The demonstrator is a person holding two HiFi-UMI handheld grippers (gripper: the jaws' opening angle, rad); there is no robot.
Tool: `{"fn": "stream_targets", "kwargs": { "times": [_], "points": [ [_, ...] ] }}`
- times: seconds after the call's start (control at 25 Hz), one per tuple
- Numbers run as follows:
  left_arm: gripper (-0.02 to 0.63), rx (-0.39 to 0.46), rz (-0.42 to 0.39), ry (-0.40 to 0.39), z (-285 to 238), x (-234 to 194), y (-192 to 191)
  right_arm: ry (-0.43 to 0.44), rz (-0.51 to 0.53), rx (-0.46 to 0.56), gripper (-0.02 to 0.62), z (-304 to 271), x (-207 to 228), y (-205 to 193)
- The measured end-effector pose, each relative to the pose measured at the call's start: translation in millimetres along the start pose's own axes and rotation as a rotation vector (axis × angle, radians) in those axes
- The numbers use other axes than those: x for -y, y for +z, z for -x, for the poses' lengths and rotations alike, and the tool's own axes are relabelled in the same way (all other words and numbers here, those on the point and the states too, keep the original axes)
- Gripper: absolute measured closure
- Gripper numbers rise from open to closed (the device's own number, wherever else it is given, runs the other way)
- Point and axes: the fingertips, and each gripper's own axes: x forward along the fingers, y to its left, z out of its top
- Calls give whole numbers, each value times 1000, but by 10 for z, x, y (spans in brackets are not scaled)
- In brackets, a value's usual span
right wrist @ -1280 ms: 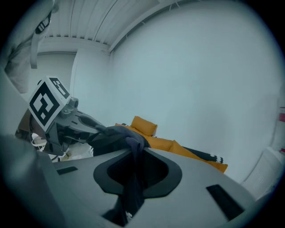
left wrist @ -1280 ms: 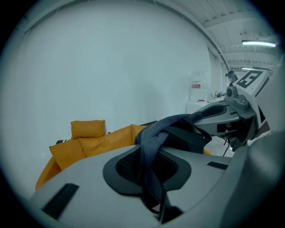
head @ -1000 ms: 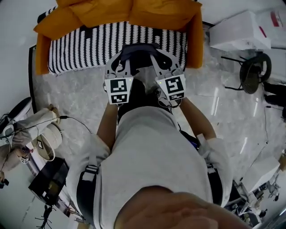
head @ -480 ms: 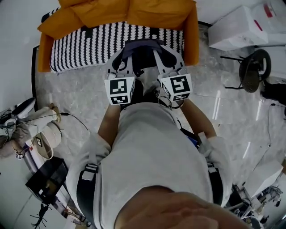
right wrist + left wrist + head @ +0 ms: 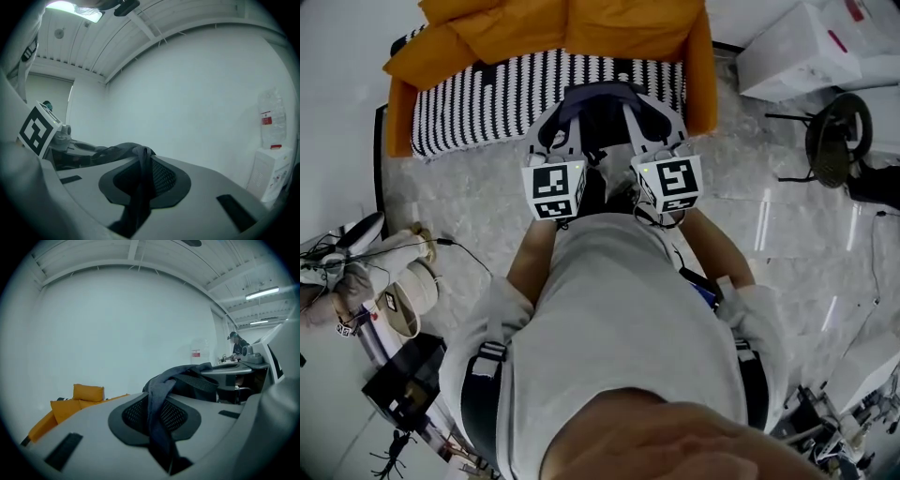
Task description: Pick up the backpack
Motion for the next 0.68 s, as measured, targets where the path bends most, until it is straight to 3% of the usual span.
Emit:
{"fn": "stream_targets", "kwargs": {
  "times": [0.68],
  "points": [
    [548, 6, -22, -5, 50, 17, 35, 7, -6, 14, 524, 25, -19, 2]
  ]
}}
